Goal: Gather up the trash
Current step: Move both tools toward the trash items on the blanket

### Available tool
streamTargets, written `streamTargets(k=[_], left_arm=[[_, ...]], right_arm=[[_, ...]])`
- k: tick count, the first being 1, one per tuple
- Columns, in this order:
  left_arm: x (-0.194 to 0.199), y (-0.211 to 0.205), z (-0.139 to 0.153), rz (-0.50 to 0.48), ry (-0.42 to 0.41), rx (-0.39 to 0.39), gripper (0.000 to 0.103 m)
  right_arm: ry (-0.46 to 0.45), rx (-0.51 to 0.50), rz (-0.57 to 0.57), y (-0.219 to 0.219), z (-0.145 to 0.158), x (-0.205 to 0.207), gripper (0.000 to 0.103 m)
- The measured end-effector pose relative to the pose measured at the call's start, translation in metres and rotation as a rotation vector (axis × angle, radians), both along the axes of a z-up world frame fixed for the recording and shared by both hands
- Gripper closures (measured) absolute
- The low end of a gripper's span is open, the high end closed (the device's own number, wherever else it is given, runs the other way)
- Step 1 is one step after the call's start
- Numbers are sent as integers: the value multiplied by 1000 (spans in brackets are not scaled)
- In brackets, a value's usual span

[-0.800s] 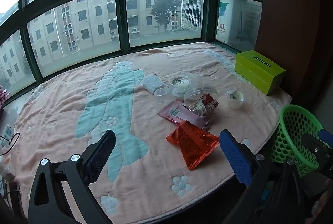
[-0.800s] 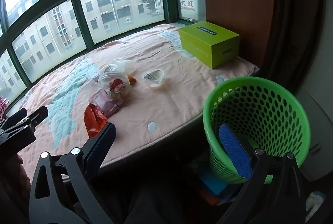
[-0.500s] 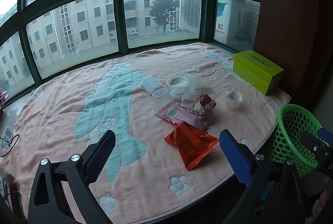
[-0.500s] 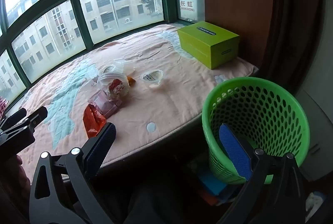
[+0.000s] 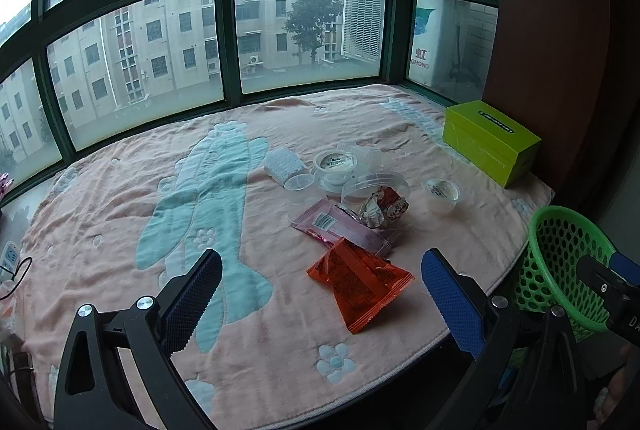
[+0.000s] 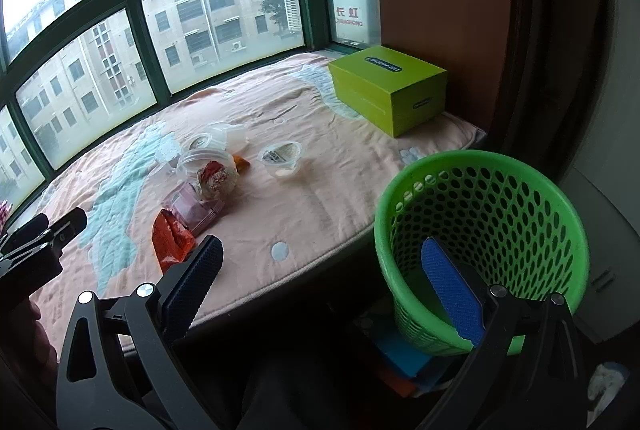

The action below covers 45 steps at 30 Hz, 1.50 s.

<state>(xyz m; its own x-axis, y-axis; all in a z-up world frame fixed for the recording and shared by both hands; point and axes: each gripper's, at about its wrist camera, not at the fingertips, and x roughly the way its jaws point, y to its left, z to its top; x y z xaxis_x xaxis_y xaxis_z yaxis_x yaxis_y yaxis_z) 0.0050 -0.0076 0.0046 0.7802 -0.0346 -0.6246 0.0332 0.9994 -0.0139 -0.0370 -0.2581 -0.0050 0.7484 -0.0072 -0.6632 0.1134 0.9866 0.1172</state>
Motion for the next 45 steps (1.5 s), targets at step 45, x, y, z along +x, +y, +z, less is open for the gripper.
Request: streamTargets(k=[45], left_arm=[[24,-3,4,9,8,-30,6]], right_arm=[[0,-6,20,5,0,20,5]])
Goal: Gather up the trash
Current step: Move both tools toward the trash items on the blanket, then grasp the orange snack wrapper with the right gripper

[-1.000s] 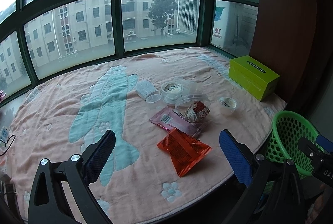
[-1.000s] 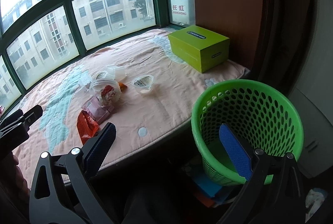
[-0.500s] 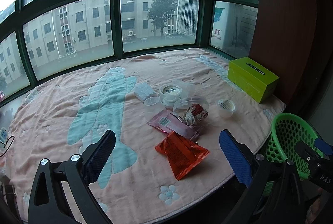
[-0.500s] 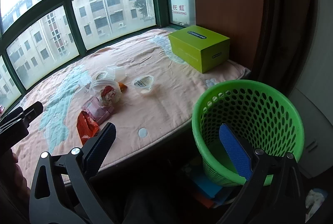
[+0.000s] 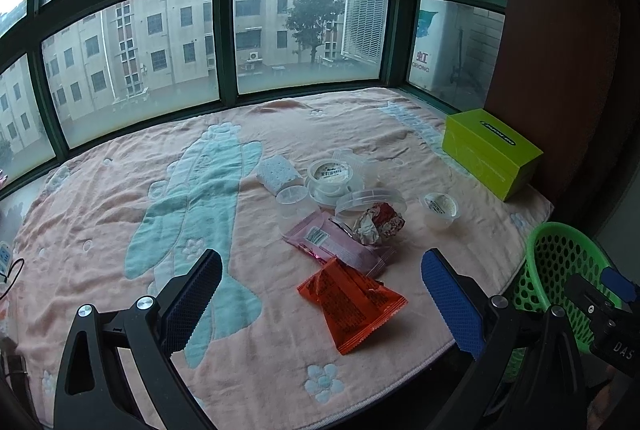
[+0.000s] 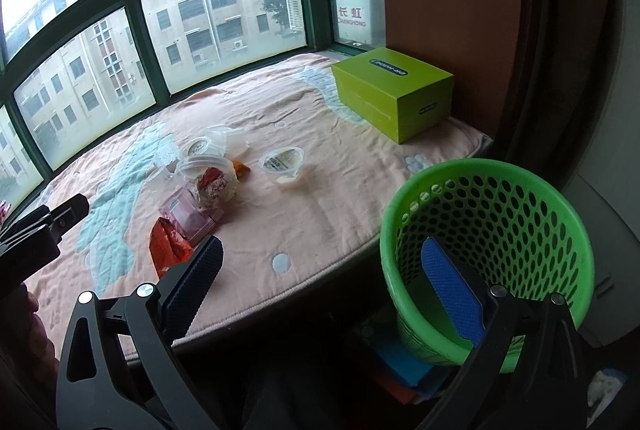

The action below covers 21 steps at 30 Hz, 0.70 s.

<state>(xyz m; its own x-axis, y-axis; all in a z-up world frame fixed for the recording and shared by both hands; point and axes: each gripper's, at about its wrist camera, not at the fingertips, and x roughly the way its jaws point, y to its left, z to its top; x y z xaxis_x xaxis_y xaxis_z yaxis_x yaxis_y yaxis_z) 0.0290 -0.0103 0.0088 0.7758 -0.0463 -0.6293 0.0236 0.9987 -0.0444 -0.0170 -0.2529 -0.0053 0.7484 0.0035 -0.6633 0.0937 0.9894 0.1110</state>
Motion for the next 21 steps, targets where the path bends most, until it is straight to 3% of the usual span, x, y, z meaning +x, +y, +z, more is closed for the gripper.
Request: streamTargets(k=[21], left_arm=[[37,32,-2,61,38,0,6]], right_arm=[[47,4,99,16,-9,58,5]])
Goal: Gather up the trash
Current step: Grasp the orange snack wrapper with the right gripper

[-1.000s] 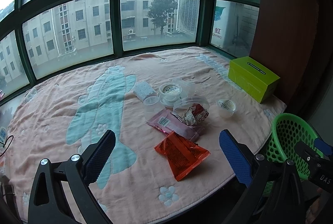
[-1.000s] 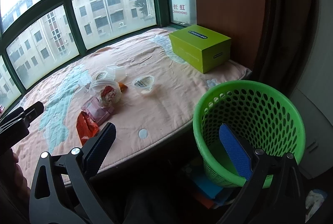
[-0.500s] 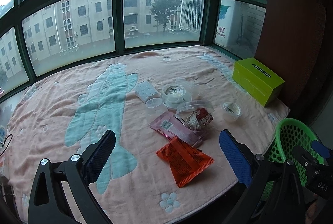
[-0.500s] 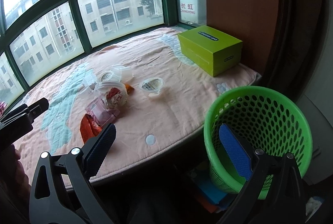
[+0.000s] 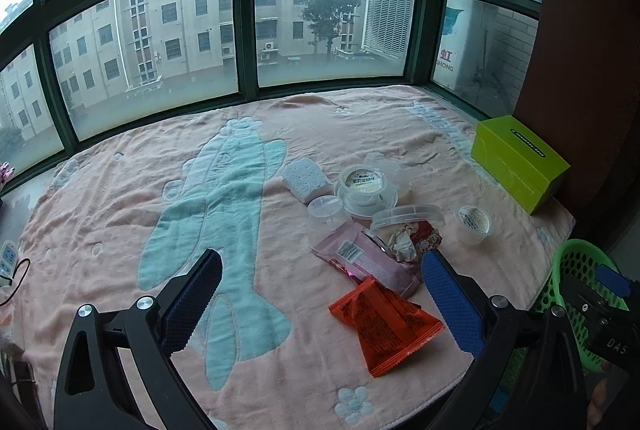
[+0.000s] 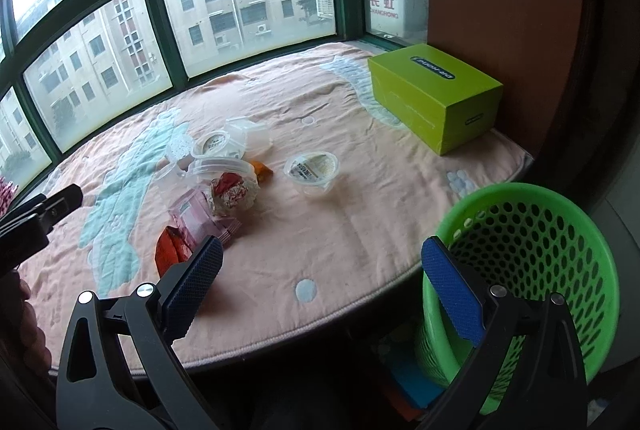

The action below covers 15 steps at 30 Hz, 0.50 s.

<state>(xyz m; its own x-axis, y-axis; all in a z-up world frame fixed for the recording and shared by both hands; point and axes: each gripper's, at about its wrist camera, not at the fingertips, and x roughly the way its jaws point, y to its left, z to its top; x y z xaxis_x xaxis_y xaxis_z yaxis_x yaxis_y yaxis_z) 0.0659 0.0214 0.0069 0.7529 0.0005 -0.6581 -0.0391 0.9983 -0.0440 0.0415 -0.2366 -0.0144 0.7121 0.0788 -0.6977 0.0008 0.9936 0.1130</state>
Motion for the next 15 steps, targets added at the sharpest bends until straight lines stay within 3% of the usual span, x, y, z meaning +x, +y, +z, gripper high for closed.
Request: streamTargets(k=[8,15], left_arm=[[13,27,-2,63,15,-8,6],[17,52,-7,113,29,-17,6]], right_arm=[[26,30,103,24,-9,15,5],[58,29,242,70,-25,18,5]])
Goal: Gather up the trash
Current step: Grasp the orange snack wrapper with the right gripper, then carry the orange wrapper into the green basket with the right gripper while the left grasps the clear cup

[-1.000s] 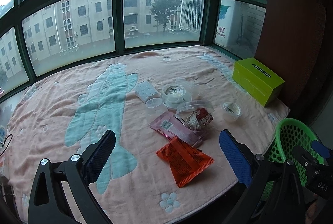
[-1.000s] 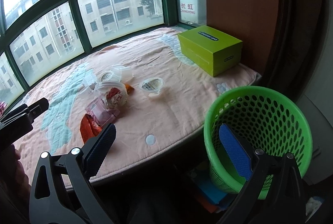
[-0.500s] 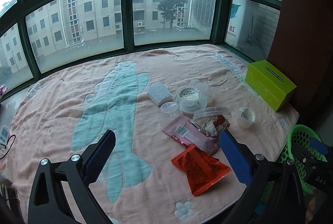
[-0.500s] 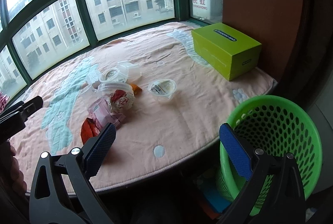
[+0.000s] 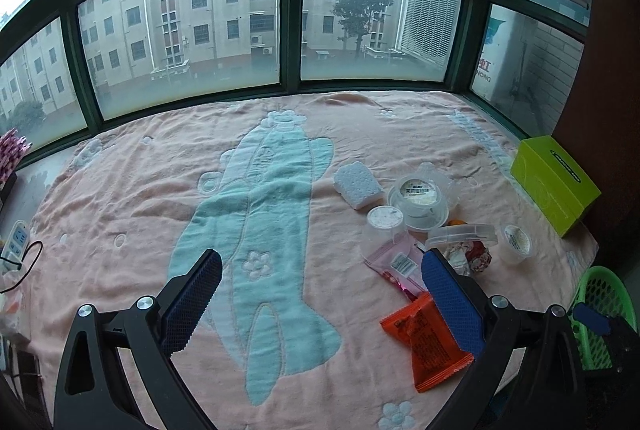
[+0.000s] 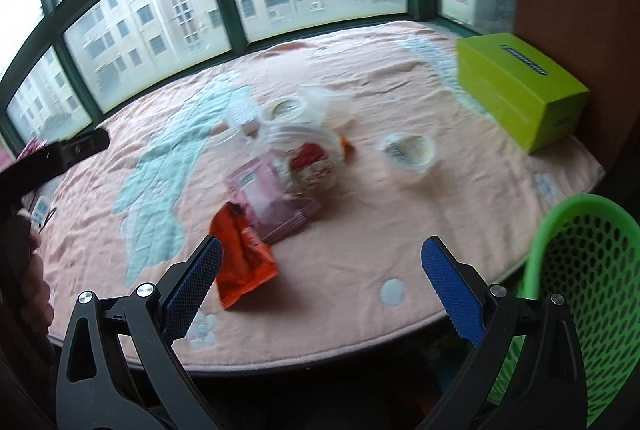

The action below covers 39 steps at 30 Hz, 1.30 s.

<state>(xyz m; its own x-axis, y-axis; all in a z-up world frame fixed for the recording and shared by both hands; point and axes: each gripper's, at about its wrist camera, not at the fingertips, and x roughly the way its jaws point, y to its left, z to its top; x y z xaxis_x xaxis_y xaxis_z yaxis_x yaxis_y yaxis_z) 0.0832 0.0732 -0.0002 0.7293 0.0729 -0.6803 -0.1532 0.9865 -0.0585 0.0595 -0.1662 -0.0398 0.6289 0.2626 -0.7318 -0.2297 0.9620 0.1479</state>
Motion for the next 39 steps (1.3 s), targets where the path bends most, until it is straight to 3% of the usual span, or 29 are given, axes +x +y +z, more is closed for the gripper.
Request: streamTargets(k=[7,15,18,22,29,39], left_arm=[[-1,21,-6,33,13,-9,6],[2,41,-16,65,40,-34,6],[6,44,-20,64,48,-35,6],[12,43,-25,51,59,-34,6],[29,27,-35,-9,83,-37,6],[78,-18,-57,-174,119,-45,7]], right_arm=[[31,-29,131,48,-23,11,5],[102,-101,192,82,-60,36,10],[119,-142,204,90,-69,42,15],[142,-147,203,88,-74,44,32],[119,-111,171,72,-60,33,39],[56,-33,38,15,-21,16,40]])
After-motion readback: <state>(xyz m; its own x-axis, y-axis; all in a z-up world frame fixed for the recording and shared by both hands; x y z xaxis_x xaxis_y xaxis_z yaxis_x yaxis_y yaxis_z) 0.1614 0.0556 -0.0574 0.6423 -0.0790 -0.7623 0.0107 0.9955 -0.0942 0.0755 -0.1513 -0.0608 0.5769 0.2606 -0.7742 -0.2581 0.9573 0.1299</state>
